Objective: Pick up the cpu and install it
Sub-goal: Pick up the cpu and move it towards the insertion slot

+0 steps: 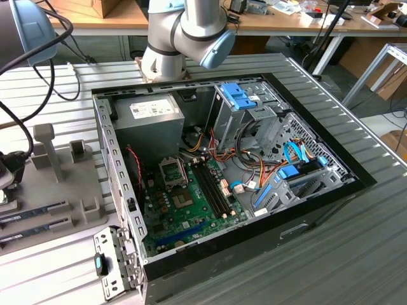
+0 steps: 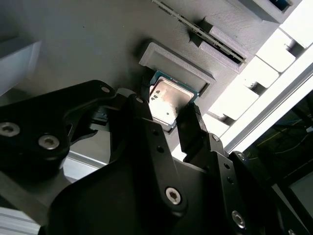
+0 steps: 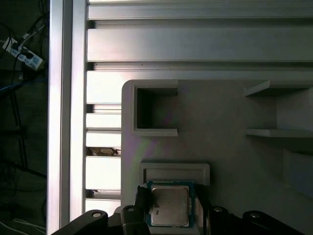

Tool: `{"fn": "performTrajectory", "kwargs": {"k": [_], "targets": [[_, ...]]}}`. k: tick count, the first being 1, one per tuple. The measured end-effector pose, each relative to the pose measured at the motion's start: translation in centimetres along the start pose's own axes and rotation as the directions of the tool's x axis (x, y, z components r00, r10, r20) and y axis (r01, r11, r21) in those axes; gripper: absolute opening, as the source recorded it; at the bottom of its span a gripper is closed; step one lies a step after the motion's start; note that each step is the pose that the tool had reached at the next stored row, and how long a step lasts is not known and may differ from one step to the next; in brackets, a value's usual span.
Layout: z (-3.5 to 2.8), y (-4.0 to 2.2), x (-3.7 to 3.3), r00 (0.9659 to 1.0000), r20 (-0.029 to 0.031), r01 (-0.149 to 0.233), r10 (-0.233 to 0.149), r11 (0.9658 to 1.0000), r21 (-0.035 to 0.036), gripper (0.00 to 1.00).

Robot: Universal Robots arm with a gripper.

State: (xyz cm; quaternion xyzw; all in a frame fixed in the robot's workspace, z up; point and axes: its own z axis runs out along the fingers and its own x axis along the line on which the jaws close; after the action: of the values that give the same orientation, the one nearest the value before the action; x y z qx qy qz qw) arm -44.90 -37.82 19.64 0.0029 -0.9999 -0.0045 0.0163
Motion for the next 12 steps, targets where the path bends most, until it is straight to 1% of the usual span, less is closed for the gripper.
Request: {"fn": "performTrajectory", "kwargs": {"k": [3, 5, 12], "targets": [[-0.01, 0.0, 0.0, 1.0, 0.0, 0.0, 0.0, 1.0, 0.0, 0.47], [-0.35, 0.0, 0.01, 1.0, 0.0, 0.0, 0.0, 1.0, 0.0, 0.47], [-0.44, 0.0, 0.01, 1.0, 0.0, 0.0, 0.0, 1.0, 0.0, 0.47]]}}
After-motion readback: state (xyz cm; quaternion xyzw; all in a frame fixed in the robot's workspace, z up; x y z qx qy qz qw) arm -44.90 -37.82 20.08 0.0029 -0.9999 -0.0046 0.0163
